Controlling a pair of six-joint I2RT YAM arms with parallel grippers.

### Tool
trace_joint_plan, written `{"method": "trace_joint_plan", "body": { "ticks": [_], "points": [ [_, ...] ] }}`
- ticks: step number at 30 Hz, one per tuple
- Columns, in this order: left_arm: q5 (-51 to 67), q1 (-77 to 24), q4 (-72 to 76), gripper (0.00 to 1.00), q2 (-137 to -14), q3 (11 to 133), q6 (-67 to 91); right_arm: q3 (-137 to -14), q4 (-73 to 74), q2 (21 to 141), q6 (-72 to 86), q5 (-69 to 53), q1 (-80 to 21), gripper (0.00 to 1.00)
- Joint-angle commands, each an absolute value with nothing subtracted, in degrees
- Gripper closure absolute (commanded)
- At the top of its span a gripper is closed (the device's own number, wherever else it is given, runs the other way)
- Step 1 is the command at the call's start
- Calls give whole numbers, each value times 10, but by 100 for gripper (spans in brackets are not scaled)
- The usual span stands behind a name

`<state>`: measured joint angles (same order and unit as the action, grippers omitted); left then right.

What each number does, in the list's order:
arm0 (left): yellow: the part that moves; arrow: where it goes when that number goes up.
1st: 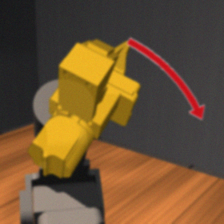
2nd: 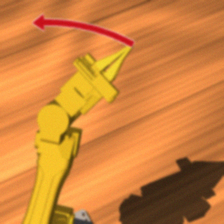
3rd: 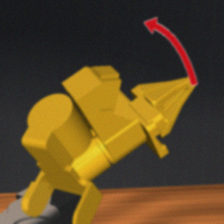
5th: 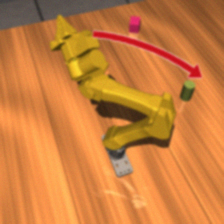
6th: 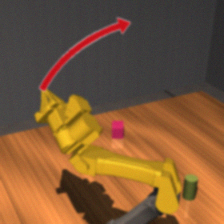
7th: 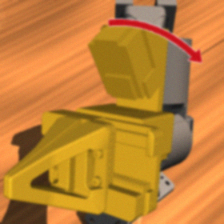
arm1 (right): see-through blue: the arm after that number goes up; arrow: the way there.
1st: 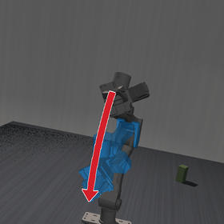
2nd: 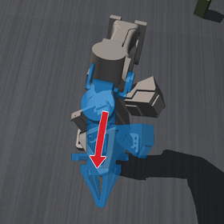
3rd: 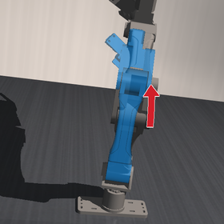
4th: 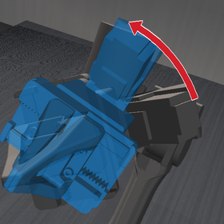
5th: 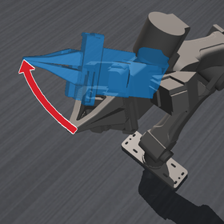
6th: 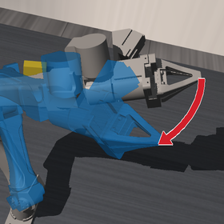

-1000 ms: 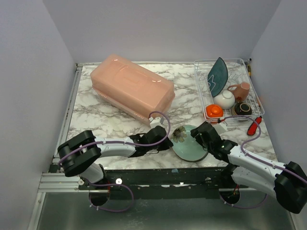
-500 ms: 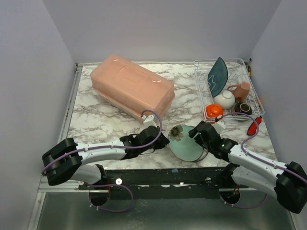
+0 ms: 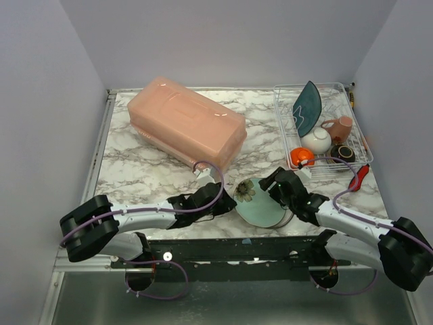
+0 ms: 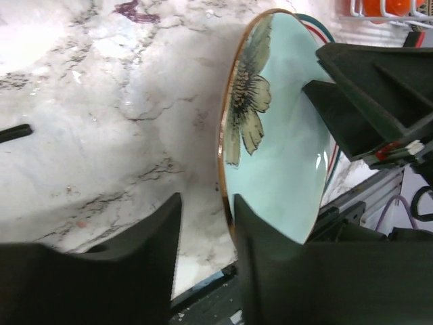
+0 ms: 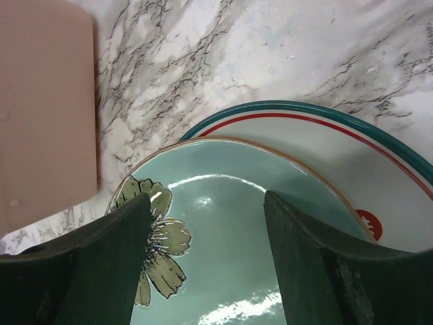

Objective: Load the mixed dishes into the dish rack

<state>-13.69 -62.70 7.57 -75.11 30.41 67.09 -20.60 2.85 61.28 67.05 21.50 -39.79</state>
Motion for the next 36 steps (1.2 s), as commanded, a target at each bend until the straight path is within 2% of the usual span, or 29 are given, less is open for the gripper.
{"method": "trace_joint_plan", "body": {
  "ticks": [1, 5, 8, 12, 24, 33, 36],
  "points": [
    [-140, -622, 126, 56, -742, 266, 695, -167, 100, 645, 672, 171, -398, 28],
    [-96, -605, 203, 47, -758, 246, 698, -162, 93, 644, 673, 168, -398, 29],
    [-49, -593, 288, 46, -784, 238, 689, -162, 89, 646, 671, 167, -398, 29],
    [-10, -591, 322, 47, -819, 259, 687, -162, 83, 652, 667, 165, -398, 29],
    [36, -591, 375, 55, -889, 262, 720, -163, 68, 671, 664, 161, -398, 29],
    [44, -596, 375, 56, -903, 246, 735, -167, 68, 672, 660, 163, -398, 29],
    [42, -599, 370, 64, -904, 246, 738, -171, 68, 677, 660, 162, -398, 29]
  ]
}}
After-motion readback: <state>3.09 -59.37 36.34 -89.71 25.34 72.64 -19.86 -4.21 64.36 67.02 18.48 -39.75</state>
